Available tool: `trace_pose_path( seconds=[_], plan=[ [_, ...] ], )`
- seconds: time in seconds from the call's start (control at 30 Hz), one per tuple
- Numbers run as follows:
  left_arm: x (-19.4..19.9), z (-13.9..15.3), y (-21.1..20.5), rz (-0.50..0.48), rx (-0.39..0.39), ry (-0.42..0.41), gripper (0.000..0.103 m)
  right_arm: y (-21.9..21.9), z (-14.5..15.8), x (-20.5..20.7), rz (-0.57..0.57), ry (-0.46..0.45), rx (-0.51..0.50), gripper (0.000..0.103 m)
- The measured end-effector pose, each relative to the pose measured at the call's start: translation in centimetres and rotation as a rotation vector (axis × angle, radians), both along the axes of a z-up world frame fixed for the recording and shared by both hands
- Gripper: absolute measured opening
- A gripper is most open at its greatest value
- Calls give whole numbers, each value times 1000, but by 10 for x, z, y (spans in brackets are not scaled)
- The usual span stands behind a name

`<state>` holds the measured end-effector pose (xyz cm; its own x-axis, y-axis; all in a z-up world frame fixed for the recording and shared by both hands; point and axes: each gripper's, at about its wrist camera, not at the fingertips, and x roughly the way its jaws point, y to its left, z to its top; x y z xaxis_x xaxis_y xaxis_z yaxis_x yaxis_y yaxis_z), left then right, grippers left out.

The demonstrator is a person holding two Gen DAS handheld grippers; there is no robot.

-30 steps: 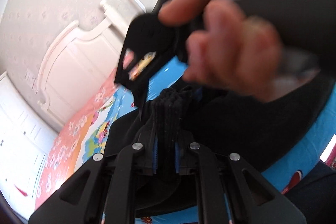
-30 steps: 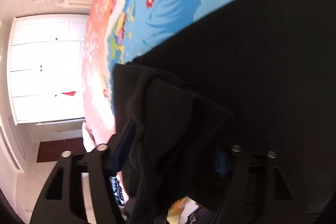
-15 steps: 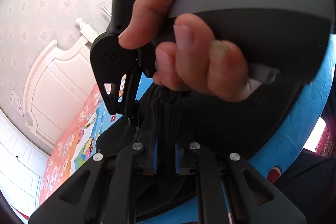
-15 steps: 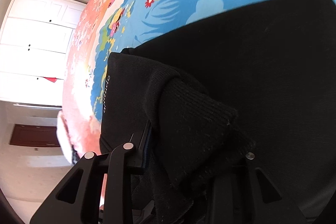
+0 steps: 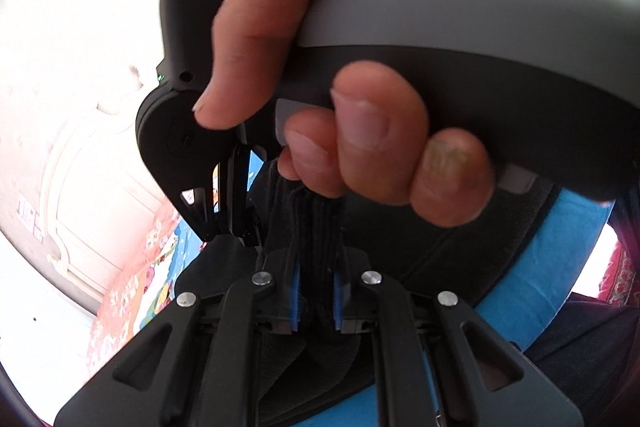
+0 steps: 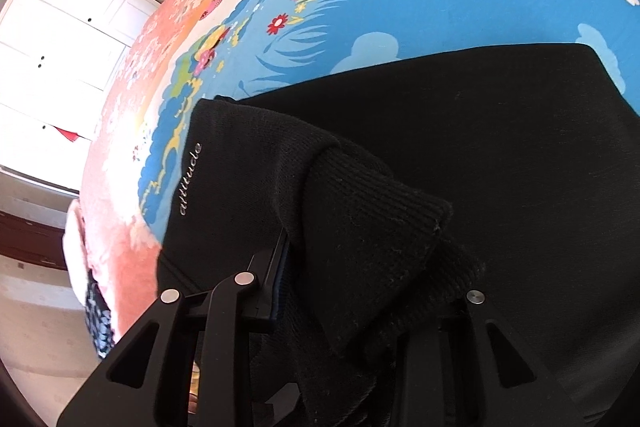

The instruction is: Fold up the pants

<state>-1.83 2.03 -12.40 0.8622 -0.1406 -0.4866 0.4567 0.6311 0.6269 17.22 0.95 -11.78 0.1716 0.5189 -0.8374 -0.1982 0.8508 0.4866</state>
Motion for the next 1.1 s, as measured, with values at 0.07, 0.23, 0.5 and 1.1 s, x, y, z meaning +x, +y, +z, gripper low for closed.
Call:
trace_pose_path(
  seconds=[0.07, 0.23, 0.5, 1.1],
  plan=[
    [1, -9, 0, -11, 17, 0, 11, 1, -8, 0, 10, -11, -27, 30],
    [4, -23, 2, -15, 16, 0, 16, -6, -14, -6, 27, -47, -53, 30],
    [6, -13, 21, 15, -85, 100, 55, -5, -4, -17, 12, -127, -61, 29],
    [-12, -30, 33, 47, 115, -56, 60, -32, -9, 15, 85, 106, 122, 29]
  ],
)
